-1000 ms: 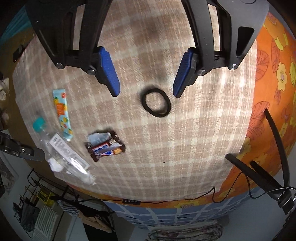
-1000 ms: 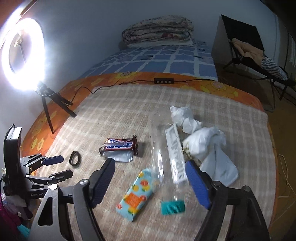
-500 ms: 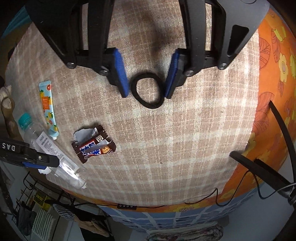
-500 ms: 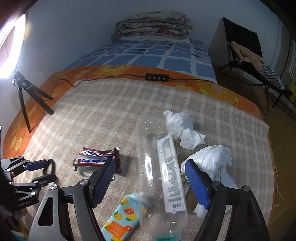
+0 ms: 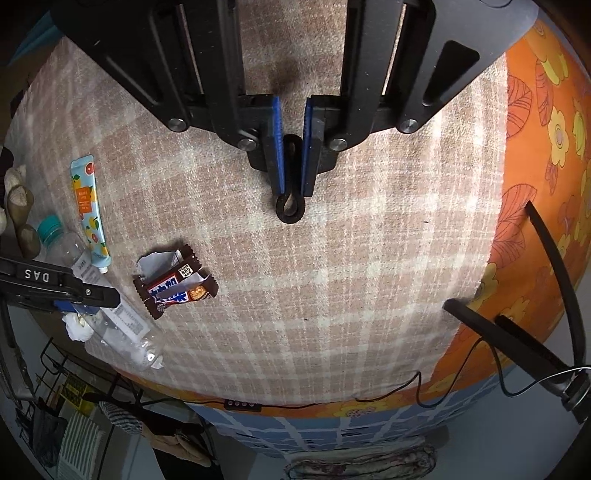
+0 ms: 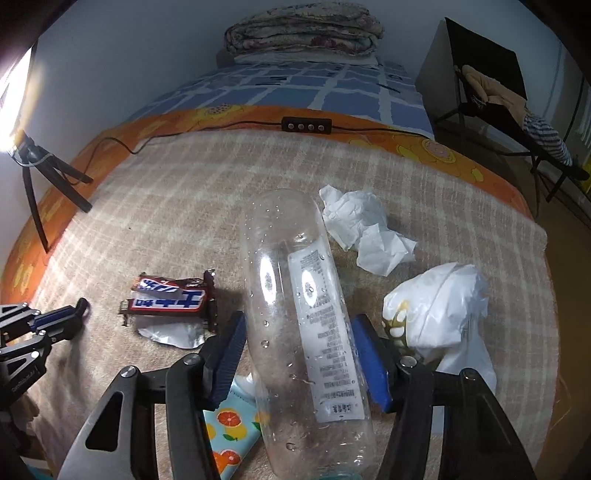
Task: Collect trash
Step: 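Lift the hair tie and bottle with both tools and carry them over the basket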
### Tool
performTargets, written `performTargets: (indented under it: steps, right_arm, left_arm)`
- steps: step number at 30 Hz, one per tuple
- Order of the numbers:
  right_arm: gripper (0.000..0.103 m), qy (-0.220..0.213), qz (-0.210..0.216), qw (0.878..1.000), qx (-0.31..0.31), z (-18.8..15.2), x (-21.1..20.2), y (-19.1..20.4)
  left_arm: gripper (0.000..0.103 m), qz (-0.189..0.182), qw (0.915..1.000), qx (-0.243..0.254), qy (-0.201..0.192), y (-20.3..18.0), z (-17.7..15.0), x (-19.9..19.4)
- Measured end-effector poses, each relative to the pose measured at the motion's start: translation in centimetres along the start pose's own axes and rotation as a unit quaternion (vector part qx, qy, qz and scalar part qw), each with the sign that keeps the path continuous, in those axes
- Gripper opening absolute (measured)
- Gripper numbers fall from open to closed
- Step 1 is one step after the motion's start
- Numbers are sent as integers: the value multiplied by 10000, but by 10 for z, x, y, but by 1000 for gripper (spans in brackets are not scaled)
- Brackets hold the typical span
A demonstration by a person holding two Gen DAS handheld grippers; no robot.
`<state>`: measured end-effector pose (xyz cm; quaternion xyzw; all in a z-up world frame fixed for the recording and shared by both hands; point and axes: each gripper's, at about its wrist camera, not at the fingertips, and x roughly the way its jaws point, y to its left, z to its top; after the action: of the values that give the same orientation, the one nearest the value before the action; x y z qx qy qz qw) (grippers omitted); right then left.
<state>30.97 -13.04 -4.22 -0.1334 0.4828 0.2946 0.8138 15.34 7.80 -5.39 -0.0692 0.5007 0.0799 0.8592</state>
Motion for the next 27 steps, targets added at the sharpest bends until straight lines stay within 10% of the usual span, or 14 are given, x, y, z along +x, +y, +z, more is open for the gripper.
performTargets:
  steps: [27]
  right_arm:
    - [57,-889,546,9945,-133,-34,-118,25]
  left_arm:
    - [6,-249,9976,196,-623,-27,-33,-106]
